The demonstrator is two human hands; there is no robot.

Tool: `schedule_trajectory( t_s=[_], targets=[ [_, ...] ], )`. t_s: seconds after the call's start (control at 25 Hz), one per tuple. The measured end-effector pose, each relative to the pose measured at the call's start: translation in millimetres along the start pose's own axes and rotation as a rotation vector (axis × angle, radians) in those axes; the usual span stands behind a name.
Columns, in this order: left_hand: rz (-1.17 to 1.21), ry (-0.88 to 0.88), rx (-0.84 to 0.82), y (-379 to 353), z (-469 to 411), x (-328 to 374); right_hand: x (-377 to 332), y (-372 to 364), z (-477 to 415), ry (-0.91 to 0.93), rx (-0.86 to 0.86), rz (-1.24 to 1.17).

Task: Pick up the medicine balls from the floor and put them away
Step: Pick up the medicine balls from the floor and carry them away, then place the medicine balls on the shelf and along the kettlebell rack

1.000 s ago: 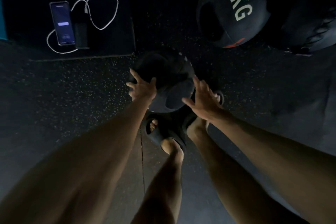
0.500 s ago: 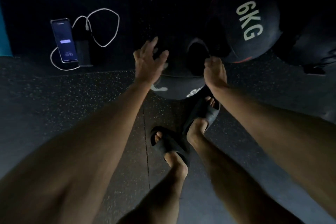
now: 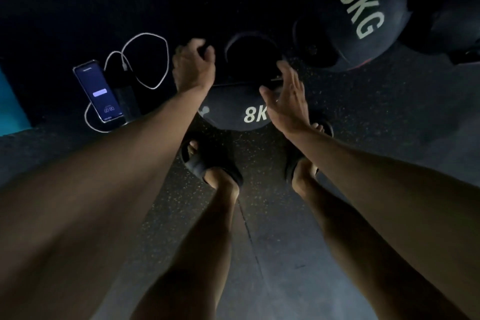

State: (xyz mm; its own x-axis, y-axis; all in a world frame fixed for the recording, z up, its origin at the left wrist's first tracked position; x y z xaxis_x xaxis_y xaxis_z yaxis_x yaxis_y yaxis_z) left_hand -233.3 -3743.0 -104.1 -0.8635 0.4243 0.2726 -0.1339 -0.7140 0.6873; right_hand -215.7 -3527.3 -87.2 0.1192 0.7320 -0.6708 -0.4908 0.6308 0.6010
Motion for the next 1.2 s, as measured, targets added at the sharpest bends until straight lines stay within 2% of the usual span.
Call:
schedule_trajectory(
  t_s=[0.08,0.16,0.28,0.36,0.52,0.64,0.76,0.96,1.2],
  targets=[
    [-0.122,-0.111,-0.064,-4.5,4.5,14.2,-4.4,2.6,1.3,-0.093,0.140,-0.090],
    [-0.243,-0.122,-0.075,-7.0,1.9,23.4,-1.3,0.8,10.3,-0.295,0.294,-0.215],
    [-0.283,-0.074,-0.064,-8.9,-9.1,31.0,29.3,-18.1,24.9,-0.736,0.309,-0.522],
    [-0.268,-0.026,-0.072,-8.1,-19.3,35.2,47.5,-36.3,29.3,-0.899,0.282,-0.765],
    [-0.195,0.034,-0.185,-14.5,-40.9,30.1,62.9,-75.2,24.4,-0.933,0.198,-1.067],
    [-0.097,0.094,-0.220,-13.2,-58.7,32.7,75.0,-94.9,8.7,-0.938,0.215,-1.274],
    [-0.185,0.048,-0.261,-4.0,-71.9,41.1,81.8,-106.1,-8.1,-0.942,0.228,-1.390],
    [-0.178,-0.027,-0.249,-9.7,-72.2,57.7,79.0,-113.8,-20.6,-1.082,0.326,-1.444],
    [0.031,0.092,-0.201,0.5,-59.6,29.9,70.5,-95.1,-10.8,-1.042,0.321,-1.374]
  ],
)
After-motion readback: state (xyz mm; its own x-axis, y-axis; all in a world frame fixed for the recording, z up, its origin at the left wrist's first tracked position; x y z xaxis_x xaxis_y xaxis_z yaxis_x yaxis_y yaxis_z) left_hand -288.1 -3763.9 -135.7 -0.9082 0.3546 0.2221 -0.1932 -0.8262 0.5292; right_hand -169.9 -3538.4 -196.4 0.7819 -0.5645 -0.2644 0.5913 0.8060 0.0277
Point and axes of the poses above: each hand's wrist, its own z-axis away from the middle knuckle, its own y-axis out of the back of the hand, x = y × z, the point moved 4 cm from there along -z, towards the middle knuckle, and after that the axes turned 12 degrees about y, right-handed, at the moved point
